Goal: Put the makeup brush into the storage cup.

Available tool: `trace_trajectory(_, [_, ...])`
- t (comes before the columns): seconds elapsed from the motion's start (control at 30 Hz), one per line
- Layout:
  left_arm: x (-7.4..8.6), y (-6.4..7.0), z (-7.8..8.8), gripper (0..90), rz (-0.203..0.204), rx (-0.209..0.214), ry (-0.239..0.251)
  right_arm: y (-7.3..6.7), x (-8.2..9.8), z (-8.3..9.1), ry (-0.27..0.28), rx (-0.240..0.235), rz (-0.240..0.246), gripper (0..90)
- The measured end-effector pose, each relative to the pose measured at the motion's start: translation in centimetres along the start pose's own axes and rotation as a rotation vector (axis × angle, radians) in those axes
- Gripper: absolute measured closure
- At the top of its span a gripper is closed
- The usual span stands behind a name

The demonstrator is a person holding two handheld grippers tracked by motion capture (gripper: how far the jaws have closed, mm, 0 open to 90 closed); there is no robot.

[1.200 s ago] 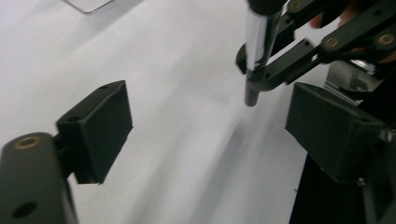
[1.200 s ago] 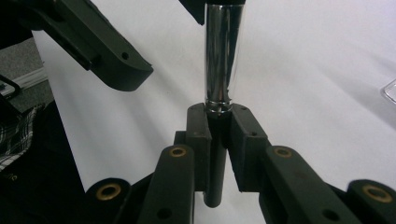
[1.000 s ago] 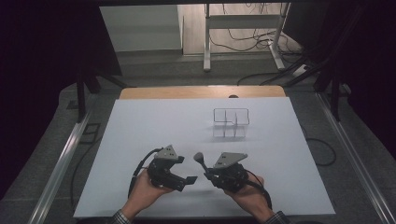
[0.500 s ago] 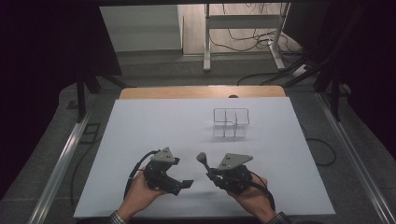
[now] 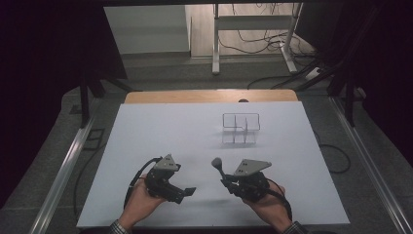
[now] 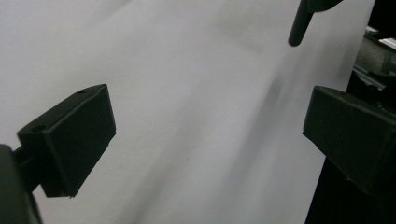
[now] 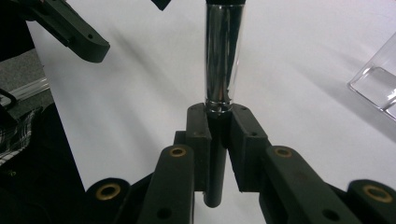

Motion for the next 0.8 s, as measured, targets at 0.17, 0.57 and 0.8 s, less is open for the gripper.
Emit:
trace_trajectory(0.17, [0.5, -0.4, 0.0, 2.3, -0.02, -0.043, -0.022, 0.2, 0.1, 0.1, 0.001, 0.001, -0.003, 78.1])
trace_trajectory(0.57, [1.2, -1.1, 0.7, 2.1, -0.024, -0.084, -0.042, 0.9, 0.4, 0.4, -0.001, 0.009, -0.017, 78.1])
trace_trajectory(0.8, [1.7, -1.2, 1.0, 1.9, -0.021, -0.1, -0.038, 1.3, 0.5, 0.7, 0.004, 0.015, -0.029, 78.1])
Point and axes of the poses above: each handheld gripper's, and its own axes: z roughly backward along the jaws, x roughly out of its underside, y roughly to its right, the point moved 6 cm from there along -z, roughly forward along the jaws, and after that the axes turned 1 degree about -y, right-handed, at the moved point
